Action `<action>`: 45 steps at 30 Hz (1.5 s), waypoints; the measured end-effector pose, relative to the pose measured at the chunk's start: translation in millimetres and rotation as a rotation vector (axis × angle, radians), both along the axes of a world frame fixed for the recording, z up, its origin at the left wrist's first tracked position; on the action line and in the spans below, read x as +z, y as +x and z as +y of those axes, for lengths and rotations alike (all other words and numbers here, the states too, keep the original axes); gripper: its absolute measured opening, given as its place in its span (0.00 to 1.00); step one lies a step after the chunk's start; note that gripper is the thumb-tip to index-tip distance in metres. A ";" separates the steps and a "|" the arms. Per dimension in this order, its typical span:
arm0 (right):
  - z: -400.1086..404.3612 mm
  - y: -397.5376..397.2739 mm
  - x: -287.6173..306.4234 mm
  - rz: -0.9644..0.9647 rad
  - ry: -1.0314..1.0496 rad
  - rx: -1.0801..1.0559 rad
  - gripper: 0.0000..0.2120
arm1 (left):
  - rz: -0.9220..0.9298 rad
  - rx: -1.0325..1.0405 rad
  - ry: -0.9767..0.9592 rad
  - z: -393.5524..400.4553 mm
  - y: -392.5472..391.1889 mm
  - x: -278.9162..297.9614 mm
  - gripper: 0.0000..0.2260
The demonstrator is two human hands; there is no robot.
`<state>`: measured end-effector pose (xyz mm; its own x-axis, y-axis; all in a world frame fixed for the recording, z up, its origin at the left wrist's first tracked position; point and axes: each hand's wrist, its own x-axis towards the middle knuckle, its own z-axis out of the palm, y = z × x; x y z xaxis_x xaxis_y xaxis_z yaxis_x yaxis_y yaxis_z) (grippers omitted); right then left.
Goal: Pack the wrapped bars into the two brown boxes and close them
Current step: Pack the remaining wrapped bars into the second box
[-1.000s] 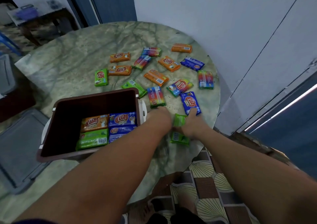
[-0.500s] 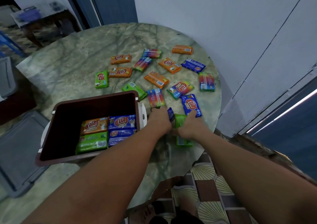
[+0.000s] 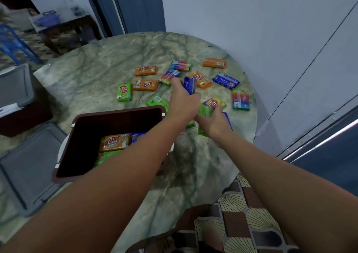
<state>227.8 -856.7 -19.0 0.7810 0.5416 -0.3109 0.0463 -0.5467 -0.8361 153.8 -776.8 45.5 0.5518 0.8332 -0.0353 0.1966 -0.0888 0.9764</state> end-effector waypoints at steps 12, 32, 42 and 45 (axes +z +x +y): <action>66.4 -73.1 45.1 -0.148 0.137 0.276 0.38 | 0.144 0.138 0.112 67.9 -116.1 24.0 0.11; 108.7 -134.5 11.7 -0.750 -0.364 0.976 0.41 | 0.948 -0.248 0.400 119.9 -232.2 -52.9 0.30; 117.3 -131.9 -7.2 -0.839 -0.434 0.987 0.37 | 1.055 -0.463 0.674 142.1 -226.6 -81.7 0.34; 116.6 -133.2 -11.2 -0.815 -0.422 0.969 0.35 | 1.022 -0.439 0.651 145.1 -231.9 -91.8 0.31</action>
<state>94.6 -740.2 -30.3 0.1795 0.9582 -0.2227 0.9629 -0.2176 -0.1599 -78.1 -631.7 -46.3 0.7461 0.6131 -0.2599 0.6587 -0.7367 0.1531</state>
